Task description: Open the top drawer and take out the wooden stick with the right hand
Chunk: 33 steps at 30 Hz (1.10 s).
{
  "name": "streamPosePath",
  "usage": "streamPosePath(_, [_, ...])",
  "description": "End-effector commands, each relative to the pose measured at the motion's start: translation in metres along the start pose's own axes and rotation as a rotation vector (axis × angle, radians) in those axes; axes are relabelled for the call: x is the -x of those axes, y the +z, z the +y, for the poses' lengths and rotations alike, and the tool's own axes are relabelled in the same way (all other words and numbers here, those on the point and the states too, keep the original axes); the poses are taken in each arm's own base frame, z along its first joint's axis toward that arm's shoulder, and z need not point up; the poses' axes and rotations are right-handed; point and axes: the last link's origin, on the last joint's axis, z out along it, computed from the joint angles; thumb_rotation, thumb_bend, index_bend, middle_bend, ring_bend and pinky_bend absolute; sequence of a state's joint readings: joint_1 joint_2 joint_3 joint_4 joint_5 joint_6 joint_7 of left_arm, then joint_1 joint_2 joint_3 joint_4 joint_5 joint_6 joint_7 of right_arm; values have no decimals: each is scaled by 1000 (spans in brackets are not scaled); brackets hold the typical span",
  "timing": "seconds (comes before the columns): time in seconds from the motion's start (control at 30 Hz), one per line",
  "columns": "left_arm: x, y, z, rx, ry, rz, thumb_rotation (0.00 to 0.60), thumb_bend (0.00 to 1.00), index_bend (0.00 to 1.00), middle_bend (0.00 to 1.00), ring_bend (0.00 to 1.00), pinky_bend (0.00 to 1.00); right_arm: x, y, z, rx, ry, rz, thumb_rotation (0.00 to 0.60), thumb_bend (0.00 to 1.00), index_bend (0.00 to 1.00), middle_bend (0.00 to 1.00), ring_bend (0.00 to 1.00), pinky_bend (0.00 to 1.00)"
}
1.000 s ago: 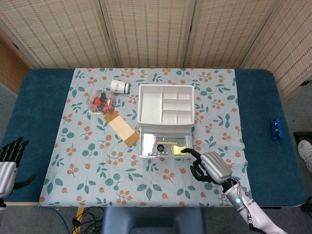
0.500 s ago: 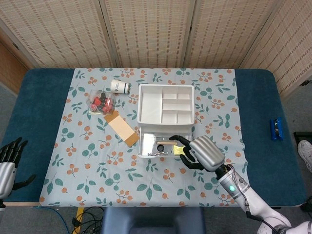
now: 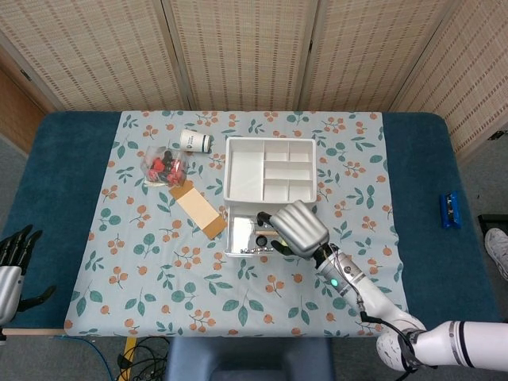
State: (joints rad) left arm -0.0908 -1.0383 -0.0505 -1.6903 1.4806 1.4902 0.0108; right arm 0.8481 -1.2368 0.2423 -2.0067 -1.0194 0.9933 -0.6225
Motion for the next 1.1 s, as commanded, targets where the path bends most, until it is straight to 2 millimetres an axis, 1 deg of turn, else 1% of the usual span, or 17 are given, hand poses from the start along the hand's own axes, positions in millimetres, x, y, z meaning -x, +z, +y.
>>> streamPosePath(0.03, [0, 0, -1, 0, -1, 0, 600, 159, 32, 0, 0, 73, 10, 9, -2, 19, -79, 7, 600, 363, 400, 916, 1000, 1000])
streamPosePath(0.17, [0, 1, -1, 1, -3, 1, 600, 159, 32, 0, 0, 73, 20, 10, 1, 35, -144, 2, 600, 369, 401, 922, 1000, 1000])
streamPosePath(0.43, [0, 2, 0, 9, -7, 3, 600, 159, 32, 0, 0, 73, 33, 15, 3, 46, -181, -25, 600, 357, 421, 927, 1000, 1000])
streamPosePath(0.9, [0, -1, -4, -6, -10, 1, 600, 159, 32, 0, 0, 72, 46, 25, 4, 56, -224, -70, 600, 293, 459, 932, 1000, 1000])
streamPosePath(1.1, [0, 0, -3, -1, -11, 2, 600, 159, 32, 0, 0, 72, 47, 28, 2, 59, -231, -76, 600, 289, 464, 931, 1000, 1000])
